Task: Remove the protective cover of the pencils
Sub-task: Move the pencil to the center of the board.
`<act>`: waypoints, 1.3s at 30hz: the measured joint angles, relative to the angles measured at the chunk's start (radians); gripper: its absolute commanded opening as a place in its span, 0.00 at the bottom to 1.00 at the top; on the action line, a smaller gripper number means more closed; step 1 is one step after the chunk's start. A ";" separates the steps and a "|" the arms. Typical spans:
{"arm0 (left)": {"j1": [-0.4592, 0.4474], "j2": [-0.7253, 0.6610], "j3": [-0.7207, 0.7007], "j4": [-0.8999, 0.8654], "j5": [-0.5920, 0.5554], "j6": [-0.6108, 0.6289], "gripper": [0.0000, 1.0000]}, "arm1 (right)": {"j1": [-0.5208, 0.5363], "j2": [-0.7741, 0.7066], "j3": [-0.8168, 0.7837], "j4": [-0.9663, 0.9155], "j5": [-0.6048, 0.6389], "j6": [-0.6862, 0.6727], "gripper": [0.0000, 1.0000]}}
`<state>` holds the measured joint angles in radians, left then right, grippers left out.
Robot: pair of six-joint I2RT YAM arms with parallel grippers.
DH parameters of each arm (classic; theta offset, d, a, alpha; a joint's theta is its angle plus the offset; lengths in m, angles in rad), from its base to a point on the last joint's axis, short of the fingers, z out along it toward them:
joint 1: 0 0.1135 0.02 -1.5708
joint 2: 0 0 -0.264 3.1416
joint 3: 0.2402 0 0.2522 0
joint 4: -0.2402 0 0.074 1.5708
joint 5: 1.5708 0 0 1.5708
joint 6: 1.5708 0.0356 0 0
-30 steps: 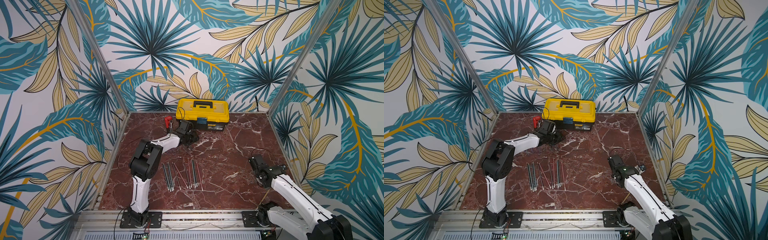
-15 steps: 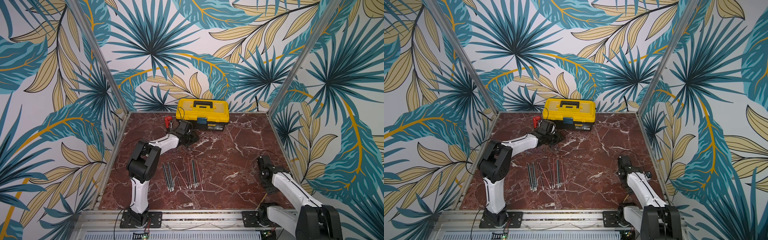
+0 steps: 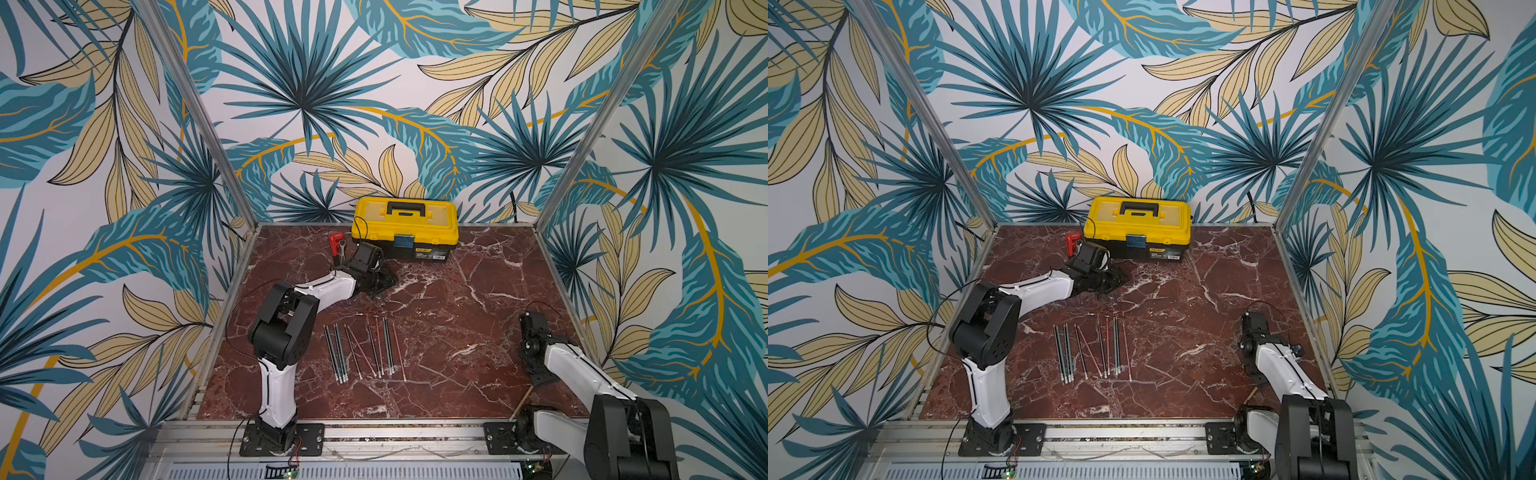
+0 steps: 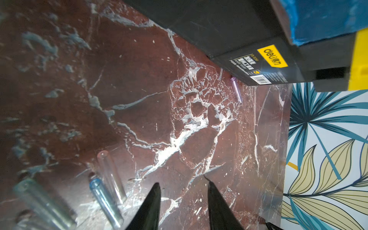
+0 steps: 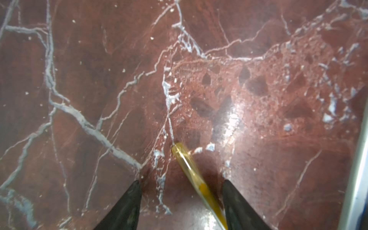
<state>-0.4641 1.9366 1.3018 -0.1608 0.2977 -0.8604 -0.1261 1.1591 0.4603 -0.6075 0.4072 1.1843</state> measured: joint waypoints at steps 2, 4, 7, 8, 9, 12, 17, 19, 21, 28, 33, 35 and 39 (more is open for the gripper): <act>0.000 -0.035 -0.023 0.000 0.000 0.000 0.40 | -0.001 -0.002 0.001 0.013 -0.021 -0.039 0.50; 0.000 -0.064 -0.037 0.000 0.001 0.000 0.40 | -0.004 -0.007 0.001 0.042 -0.055 -0.083 0.48; 0.001 -0.097 -0.053 0.001 0.002 0.000 0.40 | -0.004 0.010 0.018 0.097 -0.126 -0.134 0.48; 0.002 -0.108 -0.061 0.003 0.002 0.000 0.40 | -0.004 0.029 0.030 0.115 -0.150 -0.152 0.48; 0.003 -0.119 -0.072 0.005 0.002 0.001 0.40 | -0.004 0.043 0.040 0.132 -0.168 -0.166 0.48; 0.008 -0.147 -0.104 0.006 0.004 0.004 0.40 | -0.004 0.074 0.055 0.193 -0.223 -0.201 0.47; 0.023 -0.187 -0.148 0.005 0.014 0.016 0.40 | -0.002 0.079 0.056 0.265 -0.322 -0.241 0.47; 0.032 -0.201 -0.159 0.004 0.018 0.023 0.40 | 0.002 0.079 0.055 0.274 -0.359 -0.256 0.47; 0.045 -0.212 -0.162 0.003 0.026 0.027 0.40 | 0.010 0.077 0.056 0.276 -0.395 -0.274 0.49; 0.066 -0.240 -0.165 0.000 0.046 0.039 0.40 | 0.082 0.033 0.069 0.187 -0.426 -0.313 0.56; 0.067 -0.241 -0.165 0.000 0.060 0.038 0.40 | 0.191 0.014 0.092 0.130 -0.396 -0.314 0.56; 0.067 -0.241 -0.165 -0.001 0.063 0.038 0.40 | 0.251 0.014 0.097 0.111 -0.378 -0.310 0.55; 0.067 -0.241 -0.165 -0.001 0.066 0.038 0.40 | 0.347 0.017 0.098 0.090 -0.360 -0.295 0.54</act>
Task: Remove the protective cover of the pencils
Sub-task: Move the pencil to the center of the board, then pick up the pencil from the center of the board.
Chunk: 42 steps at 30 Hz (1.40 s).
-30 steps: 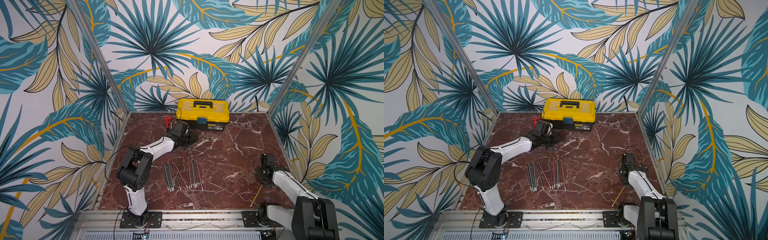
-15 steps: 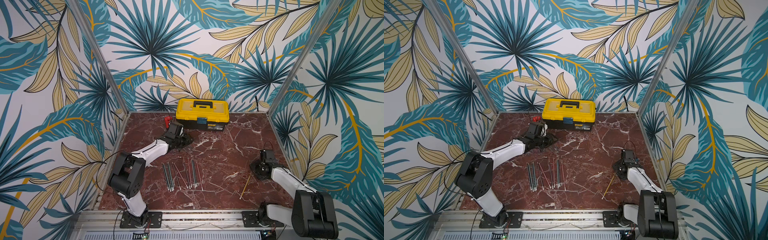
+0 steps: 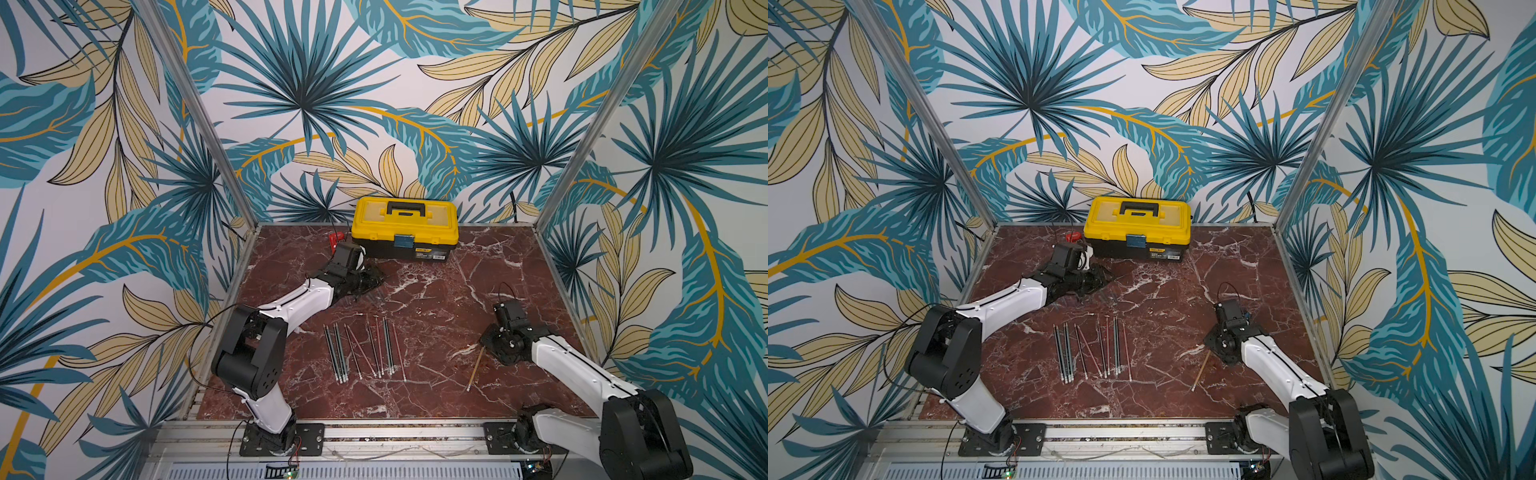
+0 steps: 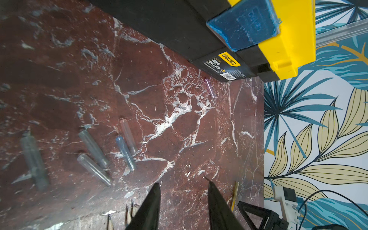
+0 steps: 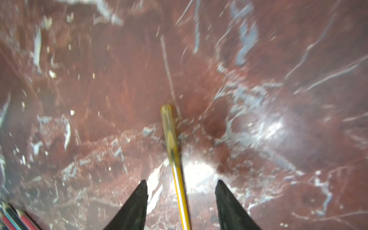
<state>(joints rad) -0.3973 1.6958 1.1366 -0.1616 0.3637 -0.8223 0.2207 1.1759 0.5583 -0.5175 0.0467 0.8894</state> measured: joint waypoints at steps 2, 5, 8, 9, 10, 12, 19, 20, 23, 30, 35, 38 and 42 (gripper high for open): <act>0.000 0.000 0.000 0.000 0.000 0.000 0.40 | 0.040 0.011 0.000 -0.005 0.004 0.007 0.53; 0.000 0.000 0.000 0.000 0.000 0.000 0.40 | 0.095 0.034 0.000 -0.008 0.007 0.016 0.52; 0.000 0.000 0.000 0.000 0.000 0.000 0.40 | 0.141 0.059 0.005 -0.012 0.009 0.022 0.49; 0.000 0.000 0.000 0.000 0.001 -0.001 0.40 | 0.153 0.068 0.010 -0.015 0.010 0.023 0.46; 0.000 0.000 0.000 0.000 0.002 -0.001 0.40 | 0.164 0.079 0.016 -0.017 0.010 0.026 0.44; 0.002 0.000 0.000 0.000 0.004 -0.001 0.40 | 0.182 0.101 0.029 -0.019 0.014 0.029 0.41; 0.004 0.000 0.000 0.000 0.017 -0.002 0.40 | 0.211 0.145 0.057 -0.026 0.035 0.031 0.30; 0.005 0.000 0.000 0.000 0.018 -0.003 0.40 | 0.212 0.149 0.060 -0.031 0.039 0.030 0.29; 0.008 0.000 0.000 0.000 0.022 -0.005 0.40 | 0.217 0.158 0.067 -0.039 0.047 0.027 0.27; 0.018 0.000 0.000 0.000 0.030 -0.016 0.39 | 0.244 0.223 0.117 -0.053 0.065 0.004 0.26; 0.020 0.000 0.000 0.000 0.039 -0.021 0.39 | 0.256 0.284 0.163 -0.033 0.066 -0.014 0.20; 0.021 0.000 0.000 0.000 0.041 -0.021 0.39 | 0.257 0.300 0.175 -0.017 0.065 -0.019 0.19; 0.022 0.000 0.000 0.000 0.044 -0.021 0.38 | 0.260 0.304 0.176 0.001 0.065 -0.028 0.16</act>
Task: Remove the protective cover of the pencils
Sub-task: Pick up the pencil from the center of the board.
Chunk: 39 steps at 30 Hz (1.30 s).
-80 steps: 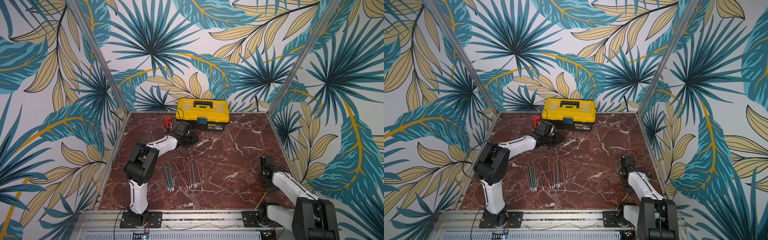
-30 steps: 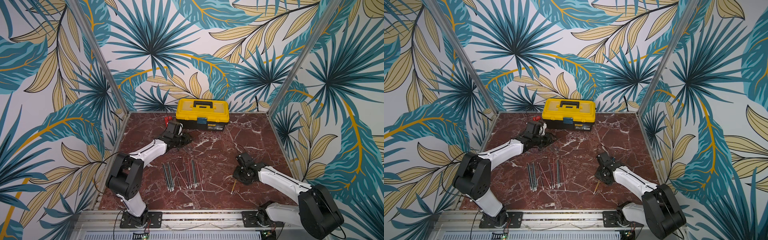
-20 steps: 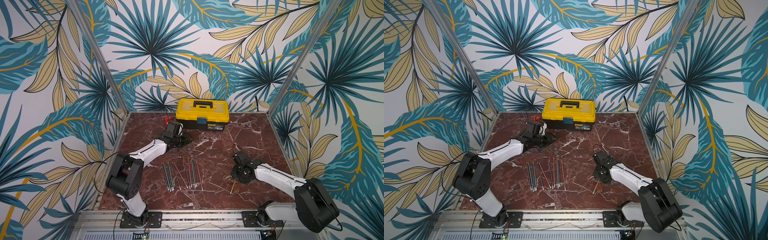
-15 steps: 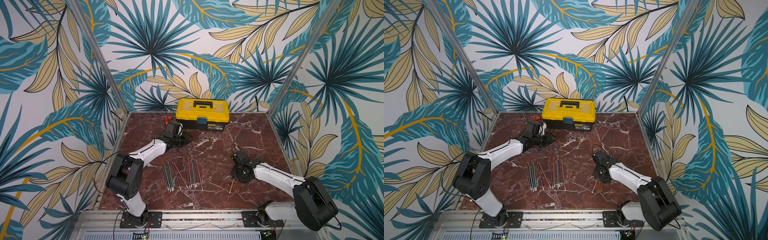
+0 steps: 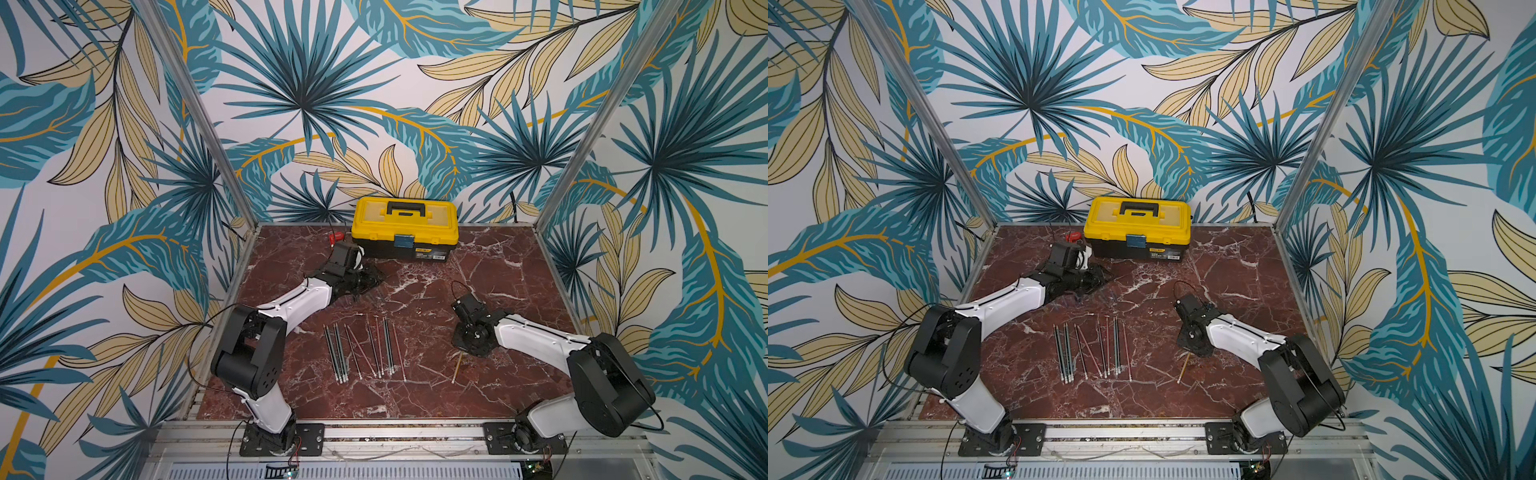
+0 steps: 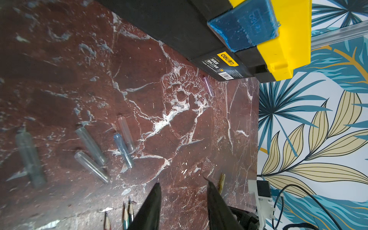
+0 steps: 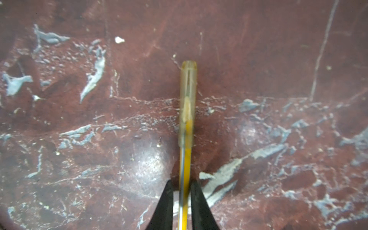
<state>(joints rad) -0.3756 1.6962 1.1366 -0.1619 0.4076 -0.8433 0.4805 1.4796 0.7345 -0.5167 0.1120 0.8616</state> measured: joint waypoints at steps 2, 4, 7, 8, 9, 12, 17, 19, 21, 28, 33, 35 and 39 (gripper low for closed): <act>0.000 0.000 0.000 0.000 0.001 0.000 0.38 | 0.004 0.005 0.003 0.006 0.000 -0.003 0.15; 0.000 0.000 0.000 0.000 0.001 0.000 0.38 | 0.011 0.016 0.012 0.011 -0.001 -0.007 0.13; 0.002 0.000 0.000 0.000 0.003 0.001 0.38 | 0.019 0.037 0.031 0.018 -0.005 -0.013 0.11; 0.002 0.000 0.000 0.000 0.005 0.001 0.38 | 0.022 0.043 0.036 0.022 -0.008 -0.014 0.11; 0.003 0.000 0.000 0.000 0.008 0.002 0.38 | 0.024 0.048 0.041 0.025 -0.010 -0.016 0.10; 0.004 0.000 0.000 0.000 0.010 0.006 0.38 | 0.029 0.048 0.043 0.031 -0.019 -0.018 0.09; 0.004 -0.007 -0.003 0.006 0.021 0.018 0.38 | 0.052 0.024 0.042 0.029 -0.069 -0.029 0.07; 0.004 -0.018 -0.016 0.022 0.035 0.018 0.38 | 0.073 -0.006 0.050 0.017 -0.077 -0.040 0.07; 0.004 -0.031 -0.033 0.044 0.051 0.017 0.38 | 0.097 -0.035 0.070 0.011 -0.079 -0.053 0.06; -0.004 -0.079 -0.074 0.129 0.099 0.021 0.39 | 0.158 -0.123 0.131 0.060 -0.097 -0.132 0.03; -0.032 -0.092 -0.077 0.183 0.114 0.032 0.39 | 0.187 -0.148 0.131 0.175 -0.169 -0.208 0.01; -0.051 -0.093 -0.079 0.202 0.117 0.039 0.40 | 0.202 -0.148 0.131 0.226 -0.197 -0.236 0.00; -0.079 -0.093 -0.084 0.225 0.117 0.045 0.42 | 0.221 -0.142 0.142 0.286 -0.225 -0.274 0.00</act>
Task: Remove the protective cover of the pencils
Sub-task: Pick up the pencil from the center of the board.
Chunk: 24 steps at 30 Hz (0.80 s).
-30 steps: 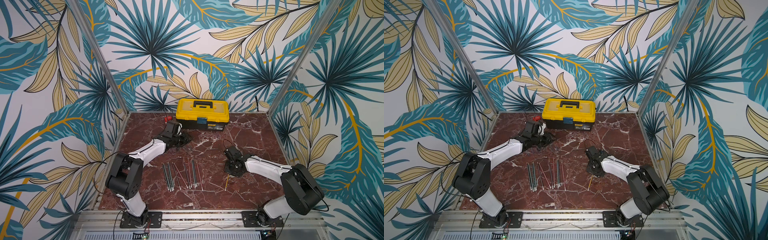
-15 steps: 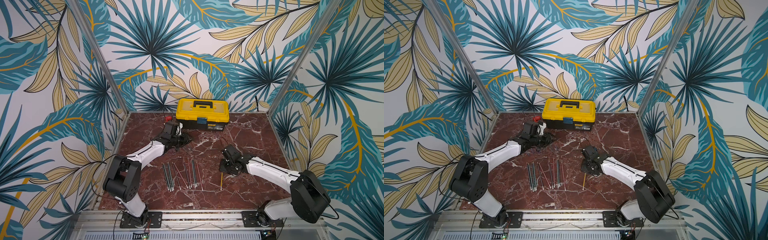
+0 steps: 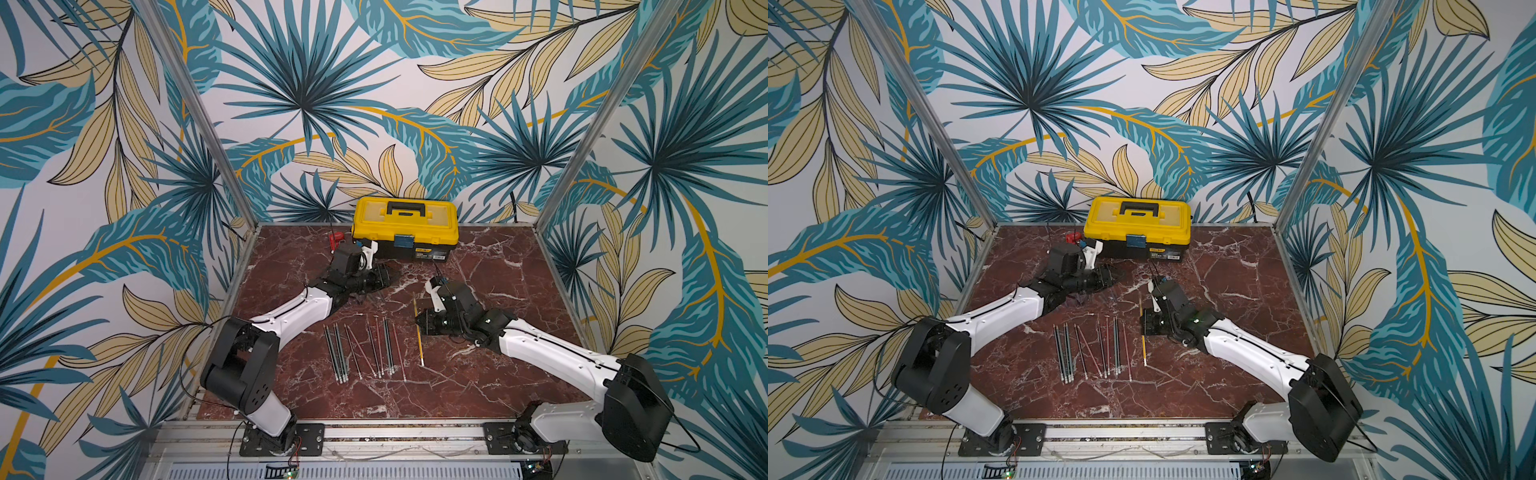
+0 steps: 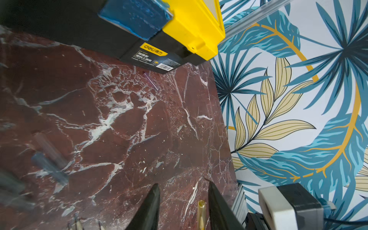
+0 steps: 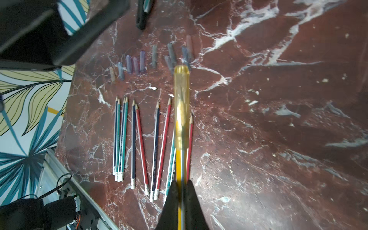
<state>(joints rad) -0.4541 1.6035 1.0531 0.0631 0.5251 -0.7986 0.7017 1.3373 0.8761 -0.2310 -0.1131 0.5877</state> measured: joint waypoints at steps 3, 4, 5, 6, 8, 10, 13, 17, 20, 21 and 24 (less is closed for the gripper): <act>-0.011 0.000 -0.002 0.008 -0.001 0.000 0.44 | 0.002 0.005 0.011 0.023 0.000 -0.014 0.00; -0.012 0.000 -0.002 0.008 -0.001 0.001 0.44 | 0.002 0.008 0.015 0.027 0.000 -0.019 0.00; -0.013 0.000 -0.002 0.009 -0.001 0.001 0.44 | 0.002 0.011 0.019 0.031 0.000 -0.021 0.00; -0.015 0.000 -0.002 0.011 -0.001 0.001 0.44 | 0.002 0.015 0.025 0.035 0.000 -0.021 0.00; -0.018 0.000 -0.002 0.013 -0.001 0.001 0.44 | 0.003 0.026 0.037 0.041 0.000 -0.024 0.00; -0.021 0.000 -0.002 0.018 -0.001 0.001 0.44 | 0.005 0.034 0.048 0.043 0.000 -0.025 0.00; -0.031 0.000 -0.002 0.020 -0.002 0.002 0.44 | 0.005 0.044 0.066 0.047 0.000 -0.028 0.00; -0.043 0.002 -0.002 0.023 -0.002 0.002 0.43 | 0.005 0.063 0.098 0.048 0.000 -0.029 0.00; -0.048 0.008 -0.002 0.024 -0.001 0.002 0.41 | 0.006 0.079 0.120 0.049 0.000 -0.030 0.00; -0.049 0.011 -0.002 0.024 -0.001 0.002 0.39 | 0.006 0.086 0.127 0.050 0.000 -0.032 0.00; -0.051 0.019 -0.002 0.024 -0.001 0.002 0.31 | 0.006 0.102 0.140 0.050 0.000 -0.033 0.00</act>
<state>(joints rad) -0.5049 1.6230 1.0515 0.0868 0.5243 -0.7967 0.7078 1.4395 1.0161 -0.1806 -0.1135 0.5545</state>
